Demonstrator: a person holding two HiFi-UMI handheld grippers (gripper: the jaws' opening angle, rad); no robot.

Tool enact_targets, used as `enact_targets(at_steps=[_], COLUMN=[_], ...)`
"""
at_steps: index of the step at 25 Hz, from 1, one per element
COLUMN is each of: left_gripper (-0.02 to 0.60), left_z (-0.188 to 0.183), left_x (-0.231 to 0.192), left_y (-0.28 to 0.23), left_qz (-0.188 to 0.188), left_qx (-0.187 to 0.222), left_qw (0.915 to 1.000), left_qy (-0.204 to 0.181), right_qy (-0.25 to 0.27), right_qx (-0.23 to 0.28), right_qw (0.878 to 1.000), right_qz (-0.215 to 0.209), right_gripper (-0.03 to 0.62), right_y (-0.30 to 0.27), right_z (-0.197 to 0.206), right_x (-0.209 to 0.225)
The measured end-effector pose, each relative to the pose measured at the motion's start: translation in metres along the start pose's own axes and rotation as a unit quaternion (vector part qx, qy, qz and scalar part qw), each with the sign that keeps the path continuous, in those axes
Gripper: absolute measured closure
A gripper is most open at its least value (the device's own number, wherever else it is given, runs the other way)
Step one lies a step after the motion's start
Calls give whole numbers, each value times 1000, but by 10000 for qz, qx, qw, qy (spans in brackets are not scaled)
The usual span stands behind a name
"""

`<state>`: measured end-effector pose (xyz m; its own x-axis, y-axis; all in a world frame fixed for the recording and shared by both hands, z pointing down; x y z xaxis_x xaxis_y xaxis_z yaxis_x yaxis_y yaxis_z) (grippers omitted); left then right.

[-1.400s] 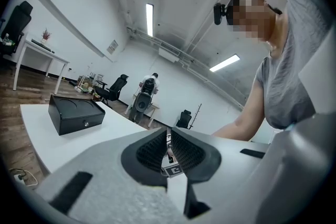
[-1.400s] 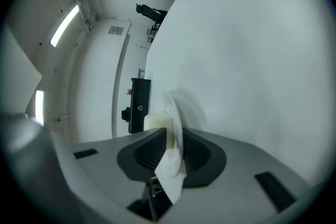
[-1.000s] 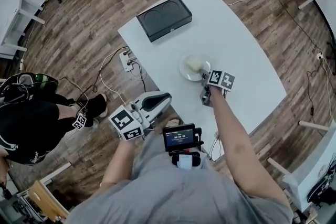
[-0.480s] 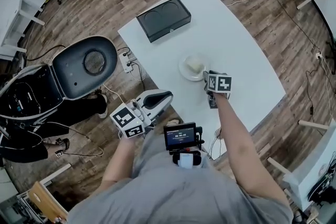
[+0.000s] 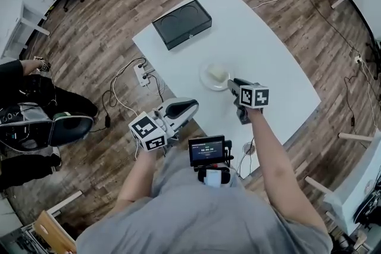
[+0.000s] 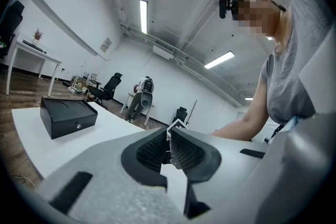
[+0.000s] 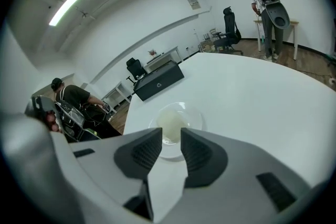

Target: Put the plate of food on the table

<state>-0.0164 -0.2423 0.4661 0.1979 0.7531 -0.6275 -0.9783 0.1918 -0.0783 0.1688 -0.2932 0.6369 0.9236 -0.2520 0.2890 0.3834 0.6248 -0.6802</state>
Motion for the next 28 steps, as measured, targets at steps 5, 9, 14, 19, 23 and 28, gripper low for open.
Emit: enact_targets(at_steps=[5,9,14,19,23,28], left_gripper=[551,551,551,551,551,551], left_z=[11,20,24,25,26,26], left_x=[10,19,28,37,43,49], left_y=[-6,-12,-14,-13,-7,0], left_qz=[41,81,150,201,197,179], left_qx=[-116,-242,-338,-355,-346,-260], left_qw=[9999,9996,9991,9989,9989,9991], left_qy=[-81,-131,-201,-246,-249,-271], right_qy=[277,408,711,955,1089,1145], right_qx=[325,630,1123,1538,1750,1955], right_qw=[9987,9960,9892,9811,9758,9714], right_qz=[-268,-478,-621,-676,-728,-717], right_gripper=[487,503,517,520,522,539], right_y=[31,54,83,113,132,154], right_z=[-5,-7,-17,-24,-19,-8], right_x=[-17,-32,-56,-82,-102,-118])
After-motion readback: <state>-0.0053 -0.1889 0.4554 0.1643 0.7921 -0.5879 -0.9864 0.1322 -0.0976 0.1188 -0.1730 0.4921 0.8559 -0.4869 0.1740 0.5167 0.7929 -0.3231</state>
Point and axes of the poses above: the fingertips, and each gripper's own axes: y backward along the fingers, x to its right, z out of its underside, the point moved 2 cm from there along y, backward along the fingers, and after that the axes turned 14 degrees about y, right-handed, at the moved point
